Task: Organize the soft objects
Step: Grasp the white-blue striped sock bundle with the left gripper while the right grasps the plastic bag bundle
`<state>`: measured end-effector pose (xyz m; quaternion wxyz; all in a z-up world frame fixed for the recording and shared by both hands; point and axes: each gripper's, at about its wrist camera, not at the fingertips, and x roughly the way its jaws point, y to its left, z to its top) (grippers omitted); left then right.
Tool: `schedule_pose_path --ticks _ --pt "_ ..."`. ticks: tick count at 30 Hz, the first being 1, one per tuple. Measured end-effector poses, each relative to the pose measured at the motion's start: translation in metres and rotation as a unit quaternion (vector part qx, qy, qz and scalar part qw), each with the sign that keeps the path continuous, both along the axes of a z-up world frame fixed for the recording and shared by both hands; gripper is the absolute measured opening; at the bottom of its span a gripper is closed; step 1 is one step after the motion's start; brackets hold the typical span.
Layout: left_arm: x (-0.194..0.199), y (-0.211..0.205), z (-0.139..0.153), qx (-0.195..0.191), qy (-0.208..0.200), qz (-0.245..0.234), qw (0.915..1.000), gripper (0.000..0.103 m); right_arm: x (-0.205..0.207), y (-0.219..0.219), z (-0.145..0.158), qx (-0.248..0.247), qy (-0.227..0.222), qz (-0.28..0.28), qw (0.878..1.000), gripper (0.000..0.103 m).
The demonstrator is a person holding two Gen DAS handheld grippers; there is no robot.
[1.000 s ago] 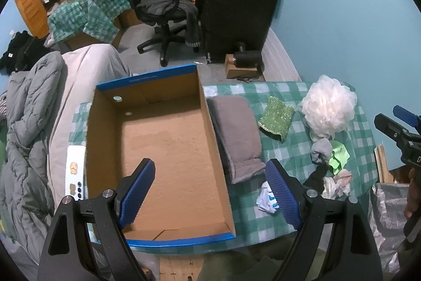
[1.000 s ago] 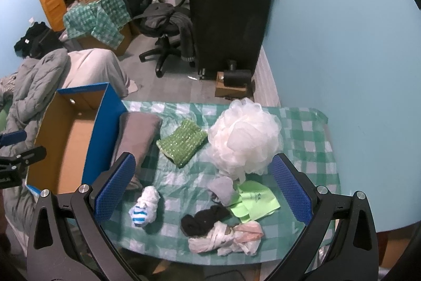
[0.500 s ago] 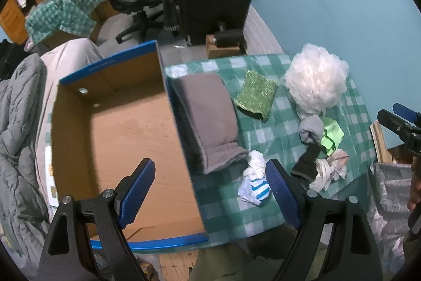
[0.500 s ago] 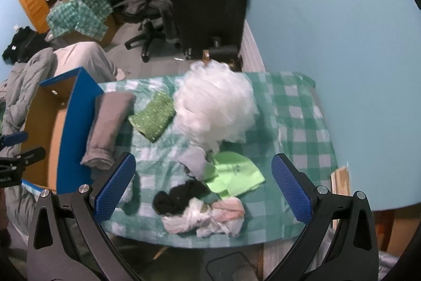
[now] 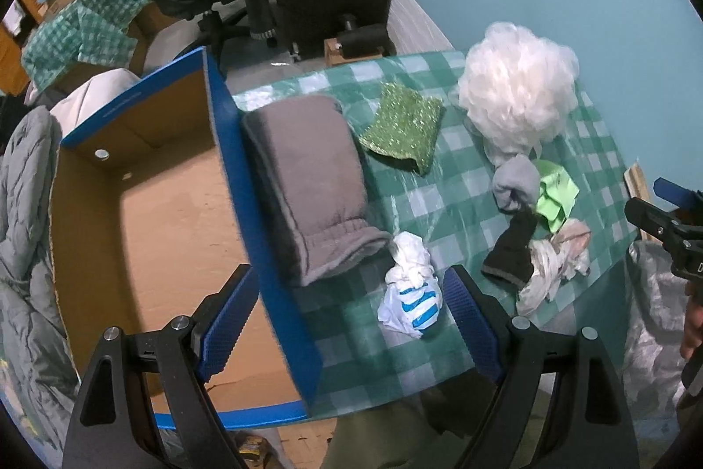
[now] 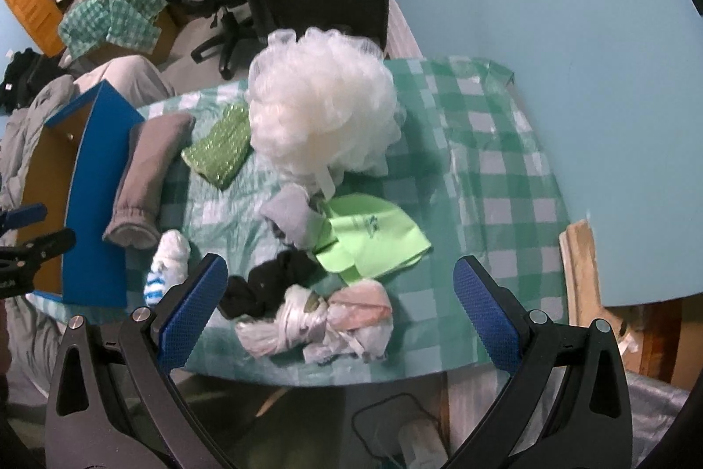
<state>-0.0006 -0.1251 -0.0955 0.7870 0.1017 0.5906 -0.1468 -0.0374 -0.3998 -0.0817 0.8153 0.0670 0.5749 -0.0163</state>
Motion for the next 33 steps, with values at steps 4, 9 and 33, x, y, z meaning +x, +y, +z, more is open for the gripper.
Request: schedule_pose_path --ticks 4,9,33 --pt "-0.004 -0.01 -0.011 0.009 0.013 -0.006 0.9999 0.087 -0.005 0.003 -0.017 0.008 0.016 0.006 1.0 0.102" --pt "-0.008 -0.02 -0.028 0.024 0.024 -0.008 0.9994 0.087 -0.011 0.009 -0.039 0.011 0.04 0.019 0.999 0.102" --pt "-0.02 -0.062 -0.089 0.115 0.031 -0.04 0.992 0.087 -0.011 0.019 -0.121 0.013 0.12 0.065 0.991 0.102"
